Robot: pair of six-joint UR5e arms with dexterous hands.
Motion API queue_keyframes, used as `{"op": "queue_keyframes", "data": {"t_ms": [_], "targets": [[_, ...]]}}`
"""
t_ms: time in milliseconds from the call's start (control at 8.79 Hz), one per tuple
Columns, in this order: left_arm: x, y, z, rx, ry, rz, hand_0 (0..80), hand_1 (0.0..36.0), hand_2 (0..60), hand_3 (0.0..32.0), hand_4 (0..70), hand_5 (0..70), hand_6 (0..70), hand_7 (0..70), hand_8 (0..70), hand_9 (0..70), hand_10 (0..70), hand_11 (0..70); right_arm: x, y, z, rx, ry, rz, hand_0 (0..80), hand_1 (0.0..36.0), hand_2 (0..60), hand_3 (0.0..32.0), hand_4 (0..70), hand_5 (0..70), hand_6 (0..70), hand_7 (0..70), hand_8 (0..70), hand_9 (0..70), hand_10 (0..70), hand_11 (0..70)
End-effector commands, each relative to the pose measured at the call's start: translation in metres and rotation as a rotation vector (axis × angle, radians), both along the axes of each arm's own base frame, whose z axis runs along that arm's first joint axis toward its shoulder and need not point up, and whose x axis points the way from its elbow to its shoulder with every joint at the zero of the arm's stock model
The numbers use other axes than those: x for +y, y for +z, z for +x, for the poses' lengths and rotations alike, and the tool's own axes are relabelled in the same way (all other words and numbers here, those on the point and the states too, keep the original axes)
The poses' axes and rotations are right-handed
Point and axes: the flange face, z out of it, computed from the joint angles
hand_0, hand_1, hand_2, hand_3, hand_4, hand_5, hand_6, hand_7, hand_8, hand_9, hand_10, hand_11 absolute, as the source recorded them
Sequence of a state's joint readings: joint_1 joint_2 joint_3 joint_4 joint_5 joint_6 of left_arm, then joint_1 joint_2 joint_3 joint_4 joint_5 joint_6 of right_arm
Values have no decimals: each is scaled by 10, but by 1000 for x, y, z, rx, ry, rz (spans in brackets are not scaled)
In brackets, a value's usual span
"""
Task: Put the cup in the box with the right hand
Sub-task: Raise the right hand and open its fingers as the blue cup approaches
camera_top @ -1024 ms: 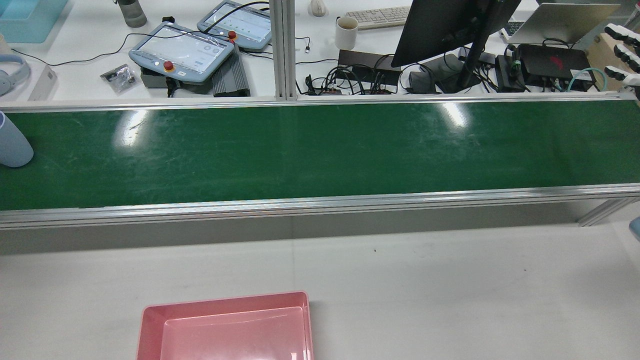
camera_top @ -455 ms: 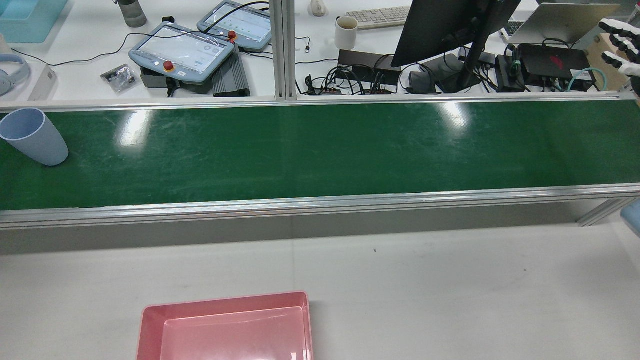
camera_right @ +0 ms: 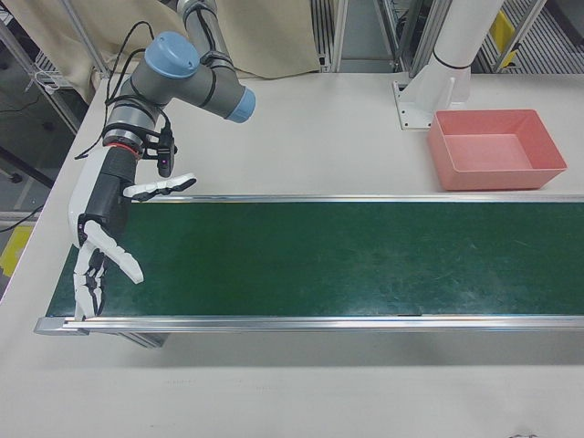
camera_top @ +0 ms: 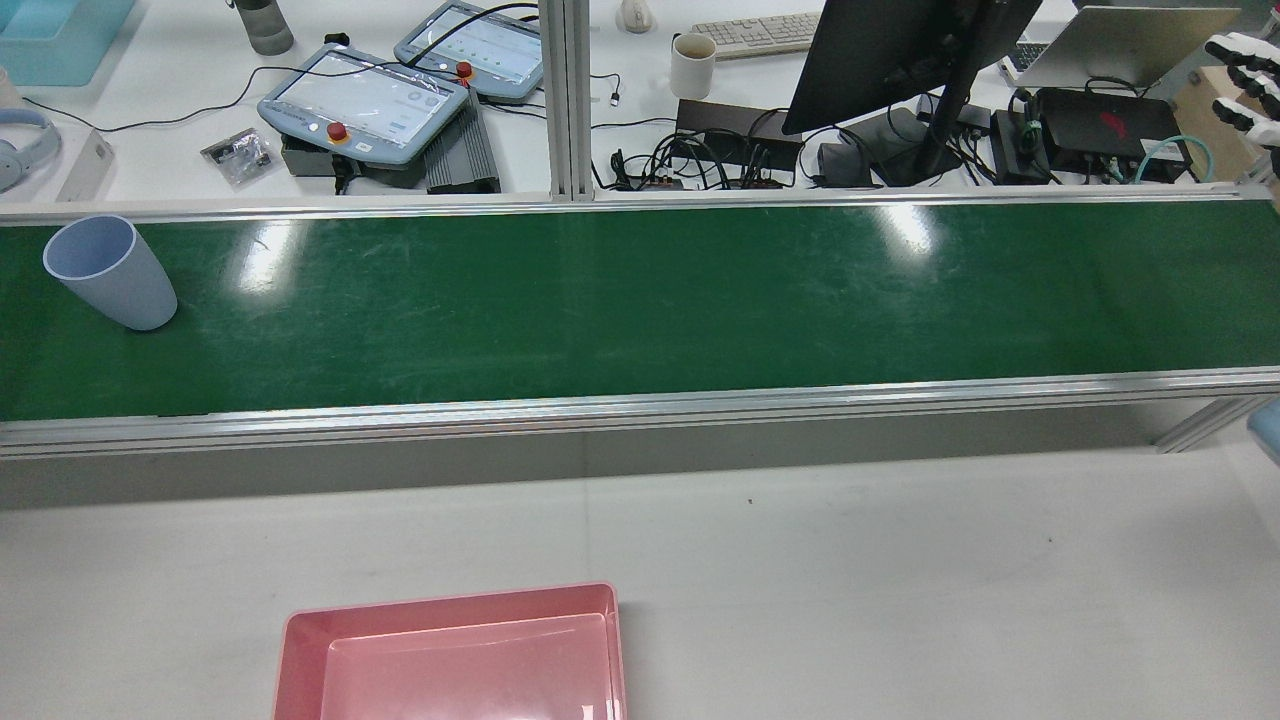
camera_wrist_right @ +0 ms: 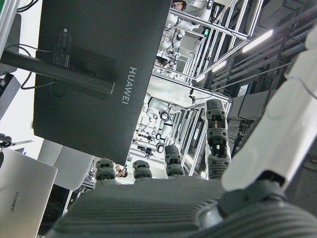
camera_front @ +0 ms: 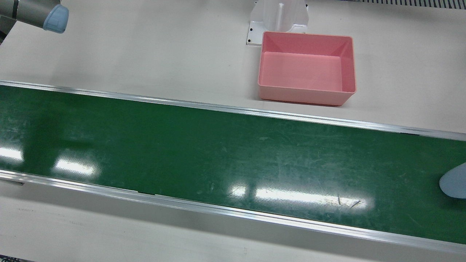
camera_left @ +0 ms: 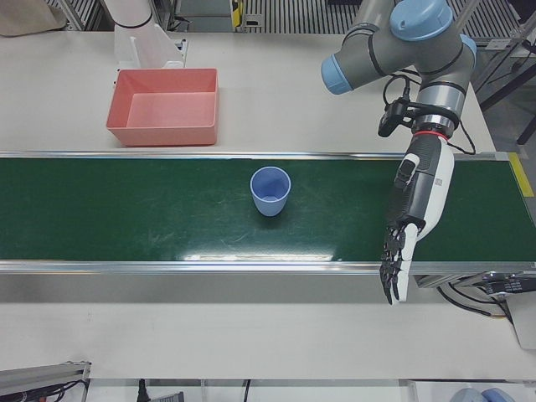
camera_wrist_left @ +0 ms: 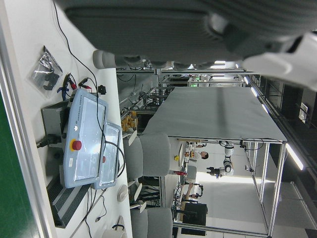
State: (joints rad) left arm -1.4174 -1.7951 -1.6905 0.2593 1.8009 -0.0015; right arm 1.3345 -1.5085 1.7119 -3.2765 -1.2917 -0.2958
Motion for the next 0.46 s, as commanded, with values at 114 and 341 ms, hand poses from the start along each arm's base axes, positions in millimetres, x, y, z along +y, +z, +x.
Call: {"op": "queue_keyframes", "data": {"t_ms": [114,341], "targets": [[0,-1,0,0,0,1,0,0,0,0,0,0,0,0,0,0,0,0,8,16,-3,4,-8,-29,468,44,0,268,173,24,10,172,5,52,44,73],[0,0,0,0,0,0,0,0,0,0,0,0,0,0,0,0,0,0,8,21,-8,7,-18,-39,466,44,0,242,159,26,13,166,9,57,49,80]]}}
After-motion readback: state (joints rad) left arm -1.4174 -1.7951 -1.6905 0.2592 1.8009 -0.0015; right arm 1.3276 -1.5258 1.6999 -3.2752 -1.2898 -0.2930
